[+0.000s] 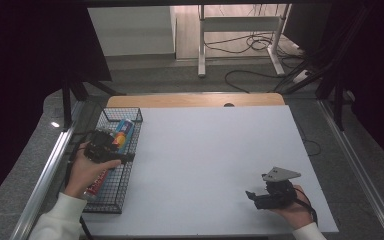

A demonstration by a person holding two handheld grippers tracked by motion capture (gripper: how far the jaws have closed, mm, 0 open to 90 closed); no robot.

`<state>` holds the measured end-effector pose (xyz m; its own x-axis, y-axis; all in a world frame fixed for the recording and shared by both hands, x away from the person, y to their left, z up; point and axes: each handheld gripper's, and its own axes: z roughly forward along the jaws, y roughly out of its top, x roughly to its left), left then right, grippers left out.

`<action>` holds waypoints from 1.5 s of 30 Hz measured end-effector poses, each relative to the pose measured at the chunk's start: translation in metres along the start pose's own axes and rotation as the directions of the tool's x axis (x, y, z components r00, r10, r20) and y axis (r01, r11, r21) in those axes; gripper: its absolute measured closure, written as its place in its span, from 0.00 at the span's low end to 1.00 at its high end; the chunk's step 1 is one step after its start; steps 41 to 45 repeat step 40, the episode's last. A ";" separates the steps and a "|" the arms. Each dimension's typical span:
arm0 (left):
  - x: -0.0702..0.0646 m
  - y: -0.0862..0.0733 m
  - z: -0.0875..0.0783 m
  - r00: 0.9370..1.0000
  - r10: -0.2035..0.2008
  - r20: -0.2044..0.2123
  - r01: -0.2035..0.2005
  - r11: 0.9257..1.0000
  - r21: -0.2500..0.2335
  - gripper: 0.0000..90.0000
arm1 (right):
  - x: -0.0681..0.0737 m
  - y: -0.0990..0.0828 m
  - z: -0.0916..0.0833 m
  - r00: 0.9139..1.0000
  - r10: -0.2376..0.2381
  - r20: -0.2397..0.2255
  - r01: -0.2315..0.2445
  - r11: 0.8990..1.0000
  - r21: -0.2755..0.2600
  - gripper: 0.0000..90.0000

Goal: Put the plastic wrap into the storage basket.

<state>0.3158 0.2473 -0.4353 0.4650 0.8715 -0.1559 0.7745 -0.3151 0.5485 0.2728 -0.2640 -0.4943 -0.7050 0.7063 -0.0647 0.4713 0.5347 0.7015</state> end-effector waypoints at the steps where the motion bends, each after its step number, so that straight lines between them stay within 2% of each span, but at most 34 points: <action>1: -0.006 -0.004 0.001 1.000 0.013 -0.001 -0.013 1.000 -0.014 0.23 | 0.001 0.000 -0.001 1.000 -0.001 0.003 0.001 1.000 -0.002 0.20; 5: -0.020 -0.014 0.004 0.998 0.055 0.043 -0.053 0.998 -0.029 0.23 | 0.001 0.000 -0.002 1.000 -0.001 0.007 0.001 1.000 -0.003 0.20; 7: -0.032 -0.022 0.008 0.993 0.085 0.079 -0.085 0.996 -0.014 0.23 | 0.002 0.000 -0.003 1.000 -0.003 0.006 0.003 1.000 -0.004 0.20; 8: -0.032 -0.022 0.008 0.993 0.085 0.079 -0.085 0.996 -0.014 0.23 | 0.002 0.000 -0.003 1.000 -0.003 0.006 0.003 1.000 -0.004 0.20; 10: -0.040 -0.027 0.012 0.990 0.103 0.095 -0.103 0.995 -0.005 0.23 | 0.002 -0.001 -0.003 1.000 -0.003 0.006 0.003 1.000 -0.003 0.20; 11: -0.048 -0.032 0.016 0.988 0.114 0.102 -0.113 0.993 -0.016 0.23 | 0.002 -0.001 -0.003 1.000 -0.004 0.007 0.004 1.000 0.001 0.20; 17: -0.060 -0.044 0.024 0.982 0.147 0.121 -0.144 0.989 -0.035 0.24 | 0.001 -0.002 -0.002 1.000 -0.006 0.010 0.006 1.000 0.002 0.20; 20: -0.062 -0.050 0.029 0.981 0.141 0.135 -0.137 0.990 -0.038 0.24 | 0.001 -0.002 -0.002 1.000 -0.005 0.010 0.005 1.000 0.002 0.20; 26: -0.063 -0.054 0.034 0.982 0.153 0.113 -0.151 0.988 -0.021 0.24 | 0.003 -0.001 -0.003 1.000 -0.009 0.001 0.009 1.000 -0.002 0.20; 31: -0.065 -0.053 0.031 0.982 0.154 0.113 -0.150 0.988 -0.041 0.24 | 0.002 0.000 -0.007 1.000 0.006 -0.007 -0.006 1.000 -0.025 0.20; 33: -0.067 -0.053 0.030 0.980 0.163 0.115 -0.159 0.986 -0.048 0.24 | 0.001 0.000 -0.008 1.000 0.007 -0.006 -0.007 1.000 -0.026 0.20; 36: -0.069 -0.054 0.028 0.981 0.166 0.104 -0.161 0.986 -0.053 0.24 | 0.000 -0.001 -0.007 1.000 0.009 -0.006 -0.010 1.000 -0.026 0.20; 45: -0.070 -0.054 0.026 0.980 0.168 0.105 -0.162 0.985 -0.062 0.24 | 0.001 -0.001 -0.007 1.000 0.008 -0.008 -0.008 1.000 -0.023 0.20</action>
